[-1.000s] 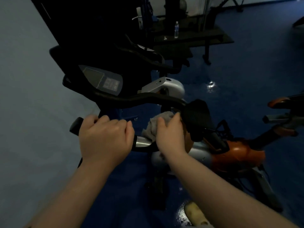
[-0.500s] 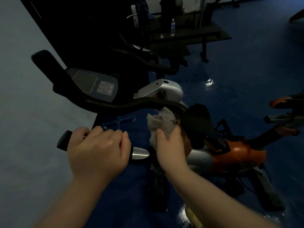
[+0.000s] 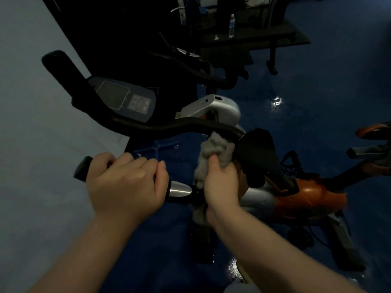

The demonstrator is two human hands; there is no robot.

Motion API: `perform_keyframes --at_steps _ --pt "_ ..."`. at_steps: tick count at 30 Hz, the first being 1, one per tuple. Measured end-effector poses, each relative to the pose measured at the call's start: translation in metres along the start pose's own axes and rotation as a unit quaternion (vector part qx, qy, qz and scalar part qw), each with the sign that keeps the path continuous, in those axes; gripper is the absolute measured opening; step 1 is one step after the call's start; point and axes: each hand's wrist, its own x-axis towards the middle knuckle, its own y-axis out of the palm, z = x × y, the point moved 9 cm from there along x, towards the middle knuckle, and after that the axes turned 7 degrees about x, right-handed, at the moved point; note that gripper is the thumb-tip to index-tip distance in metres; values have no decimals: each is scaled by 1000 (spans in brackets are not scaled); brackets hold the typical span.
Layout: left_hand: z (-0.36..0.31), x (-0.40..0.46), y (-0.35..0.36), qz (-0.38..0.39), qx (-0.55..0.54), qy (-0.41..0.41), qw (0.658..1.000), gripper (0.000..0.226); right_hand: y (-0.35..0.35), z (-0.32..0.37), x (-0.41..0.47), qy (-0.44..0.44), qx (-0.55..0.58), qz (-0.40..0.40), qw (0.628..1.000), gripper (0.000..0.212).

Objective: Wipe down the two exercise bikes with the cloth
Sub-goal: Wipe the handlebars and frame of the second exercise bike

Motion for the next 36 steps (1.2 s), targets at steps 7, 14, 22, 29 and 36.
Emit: perform_keyframes --at_steps 7,14,22,29,36 --pt "1 1 -3 -2 -3 -16 1000 45 0 -11 -32 -87 -75 -5 993 32" --pt "2 1 -3 -4 -5 -18 1000 46 8 14 6 -83 -171 30 981 25" --pt "2 3 -3 -6 -4 -15 1000 45 17 24 32 -33 -236 48 970 35" --pt "1 2 -2 -5 -7 -23 1000 47 8 13 19 -63 -259 57 962 32" --pt "1 1 -2 -3 -2 -18 1000 45 6 9 18 -24 -232 73 970 30"
